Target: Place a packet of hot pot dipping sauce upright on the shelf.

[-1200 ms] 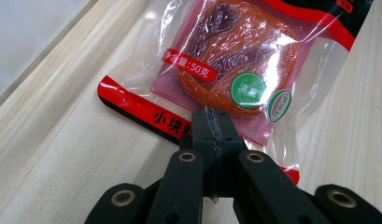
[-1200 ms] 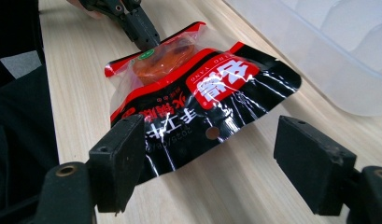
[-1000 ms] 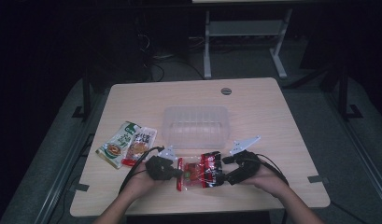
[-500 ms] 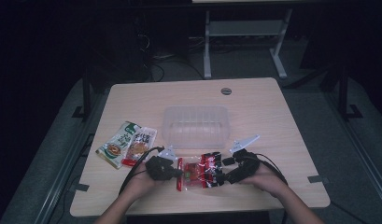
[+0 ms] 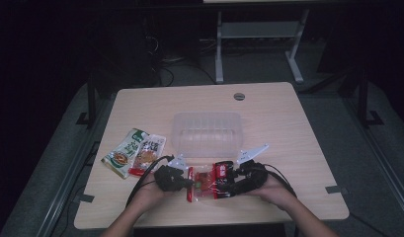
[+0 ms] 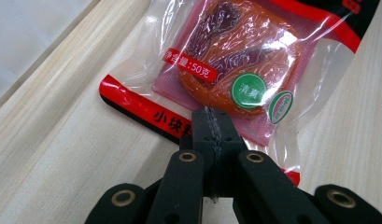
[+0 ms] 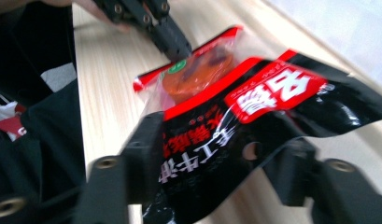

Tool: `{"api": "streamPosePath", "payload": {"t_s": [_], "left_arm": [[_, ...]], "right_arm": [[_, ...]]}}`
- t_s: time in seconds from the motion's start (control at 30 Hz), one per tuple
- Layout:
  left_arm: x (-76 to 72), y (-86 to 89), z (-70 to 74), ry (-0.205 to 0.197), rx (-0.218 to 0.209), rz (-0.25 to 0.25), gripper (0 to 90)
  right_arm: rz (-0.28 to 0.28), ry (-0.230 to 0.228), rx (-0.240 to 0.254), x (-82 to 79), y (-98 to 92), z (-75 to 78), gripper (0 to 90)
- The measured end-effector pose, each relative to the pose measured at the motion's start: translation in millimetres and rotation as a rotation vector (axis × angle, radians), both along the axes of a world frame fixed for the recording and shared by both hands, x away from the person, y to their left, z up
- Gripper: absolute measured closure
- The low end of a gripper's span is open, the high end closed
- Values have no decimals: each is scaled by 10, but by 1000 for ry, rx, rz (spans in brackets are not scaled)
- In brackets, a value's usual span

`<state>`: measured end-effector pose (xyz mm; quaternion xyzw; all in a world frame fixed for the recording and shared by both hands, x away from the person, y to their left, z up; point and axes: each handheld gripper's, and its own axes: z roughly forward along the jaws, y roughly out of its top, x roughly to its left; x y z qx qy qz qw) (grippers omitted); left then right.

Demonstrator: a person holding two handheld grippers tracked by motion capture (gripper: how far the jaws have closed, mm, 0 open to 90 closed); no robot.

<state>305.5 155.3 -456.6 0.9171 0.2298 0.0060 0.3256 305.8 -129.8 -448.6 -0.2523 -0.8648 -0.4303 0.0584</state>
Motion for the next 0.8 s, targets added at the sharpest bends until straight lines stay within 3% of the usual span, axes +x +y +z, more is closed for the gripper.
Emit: {"api": "streamPosePath", "payload": {"t_s": [0.17, 0.43, 0.6, 0.8], "left_arm": [[1, 1, -1, 1, -1, 1, 899], [6, 6, -4, 10, -7, 7, 899], [8, 8, 0, 12, -3, 5, 899], [18, 18, -3, 26, -10, 10, 899]], "right_arm": [[-17, -24, 10, 8, 22, 26, 642], [-11, -76, 10, 12, 102, 31, 784], [1, -74, -1, 20, 119, 25, 855], [3, -80, 8, 29, 126, 10, 877]]}}
